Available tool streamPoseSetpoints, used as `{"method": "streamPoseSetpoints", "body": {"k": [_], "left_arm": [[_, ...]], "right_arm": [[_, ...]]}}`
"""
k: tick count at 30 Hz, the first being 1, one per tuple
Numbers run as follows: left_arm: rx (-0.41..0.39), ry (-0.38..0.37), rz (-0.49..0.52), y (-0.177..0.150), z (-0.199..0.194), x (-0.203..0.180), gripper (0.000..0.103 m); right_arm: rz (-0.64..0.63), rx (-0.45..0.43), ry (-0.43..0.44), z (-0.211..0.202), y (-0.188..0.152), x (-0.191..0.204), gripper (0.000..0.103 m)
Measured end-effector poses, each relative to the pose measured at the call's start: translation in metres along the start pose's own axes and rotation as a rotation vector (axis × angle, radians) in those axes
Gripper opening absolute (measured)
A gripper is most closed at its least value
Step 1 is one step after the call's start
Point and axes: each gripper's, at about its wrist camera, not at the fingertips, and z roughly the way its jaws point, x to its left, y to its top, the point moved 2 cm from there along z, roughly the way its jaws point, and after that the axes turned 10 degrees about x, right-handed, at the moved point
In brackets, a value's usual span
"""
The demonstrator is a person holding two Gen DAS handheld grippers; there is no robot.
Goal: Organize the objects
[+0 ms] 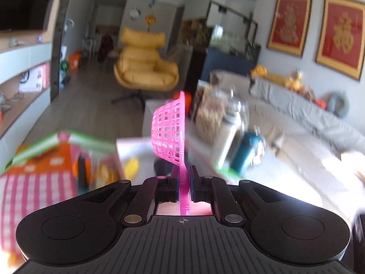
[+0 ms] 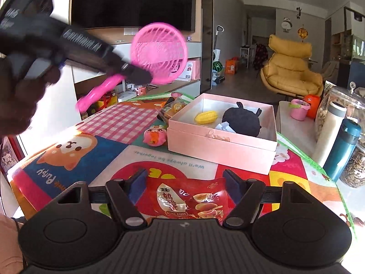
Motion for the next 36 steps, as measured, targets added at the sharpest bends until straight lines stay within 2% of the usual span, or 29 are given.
{"method": "streamPoseSetpoints", "body": {"k": [1,3,5,7,9,12,16,20,24,25,26,27,30,33,36], "left_arm": [[-0.019,0.012,0.007,0.012,0.018,0.002,0.013],[0.024,0.056,0.0,0.024,0.06,0.009,0.014],[0.074,0.08,-0.045,0.023,0.091,0.018,0.015],[0.075,0.074,-0.084,0.014,0.103,0.028,0.015],[0.055,0.065,-0.112,0.005,0.101,0.035,0.015],[0.067,0.075,-0.139,-0.015,0.087,0.045,0.015],[0.094,0.07,-0.075,-0.061,0.051,0.049,0.015],[0.11,0.075,-0.046,-0.099,0.03,0.05,0.015],[0.133,0.098,-0.015,-0.11,0.027,0.049,0.016],[0.141,0.108,-0.013,-0.112,0.027,0.05,0.016],[0.147,0.117,-0.014,-0.113,0.027,0.052,0.016],[0.148,0.124,-0.017,-0.116,0.025,0.055,0.015],[0.141,0.124,-0.035,-0.125,0.017,0.063,0.016],[0.15,0.119,-0.068,-0.13,0.019,0.07,0.016],[0.154,0.117,-0.092,-0.131,0.024,0.072,0.015]], "right_arm": [[0.009,-0.005,-0.001,0.001,-0.001,-0.002,0.072],[0.025,-0.017,-0.005,0.0,-0.001,-0.006,0.072],[0.032,-0.031,-0.017,-0.002,-0.001,-0.009,0.072],[0.037,-0.039,-0.037,-0.003,-0.002,-0.013,0.072],[0.049,-0.037,-0.038,-0.002,-0.002,-0.019,0.072],[0.068,-0.022,-0.046,0.005,0.001,-0.025,0.072],[0.099,-0.024,-0.049,0.012,0.016,-0.032,0.072],[0.11,-0.09,-0.053,0.012,0.065,-0.04,0.072],[0.147,-0.2,-0.056,0.017,0.136,-0.052,0.073],[0.148,-0.221,-0.07,0.021,0.148,-0.055,0.076],[0.151,-0.223,-0.086,0.027,0.157,-0.058,0.087],[0.163,-0.219,-0.107,0.033,0.161,-0.061,0.092],[0.189,-0.175,-0.155,0.049,0.138,-0.063,0.097],[0.205,-0.094,-0.199,0.069,0.09,-0.057,0.099],[0.244,-0.015,-0.193,0.087,0.045,-0.05,0.099]]}}
